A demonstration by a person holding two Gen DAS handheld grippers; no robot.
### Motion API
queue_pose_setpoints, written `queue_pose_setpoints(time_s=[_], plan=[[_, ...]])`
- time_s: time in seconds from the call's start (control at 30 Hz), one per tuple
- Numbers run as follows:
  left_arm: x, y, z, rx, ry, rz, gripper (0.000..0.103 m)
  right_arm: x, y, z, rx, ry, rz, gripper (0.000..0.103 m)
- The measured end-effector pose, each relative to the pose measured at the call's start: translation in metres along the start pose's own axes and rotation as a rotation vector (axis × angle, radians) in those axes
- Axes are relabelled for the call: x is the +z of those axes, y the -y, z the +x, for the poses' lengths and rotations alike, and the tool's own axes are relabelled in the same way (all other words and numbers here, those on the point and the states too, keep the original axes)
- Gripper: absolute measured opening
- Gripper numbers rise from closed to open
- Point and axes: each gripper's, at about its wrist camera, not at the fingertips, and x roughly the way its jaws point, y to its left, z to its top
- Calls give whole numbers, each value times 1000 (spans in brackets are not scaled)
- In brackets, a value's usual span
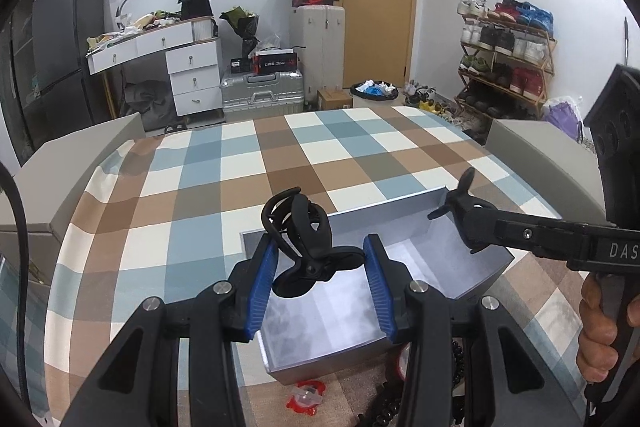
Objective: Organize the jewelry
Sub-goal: 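Lift the black claw clip with the right gripper and carry it over the grey box, then open the right gripper to drop the claw clip into the box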
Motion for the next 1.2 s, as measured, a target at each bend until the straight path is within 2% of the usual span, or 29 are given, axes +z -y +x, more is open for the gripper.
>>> queue_pose_setpoints(time_s=[0.43, 0.6, 1.07, 1.2], plan=[[-7, 3, 6, 23, -36, 29, 38, -4, -4, 4, 9, -25, 0, 50], [-9, -1, 8, 8, -49, 15, 38, -4, -5, 7, 9, -32, -7, 50], [-13, -1, 8, 31, -54, 27, 38, -3, -5, 4, 2, -12, -3, 51], [-15, 1, 7, 27, -68, 33, 39, -3, -7, 1, -9, -7, -12, 55]])
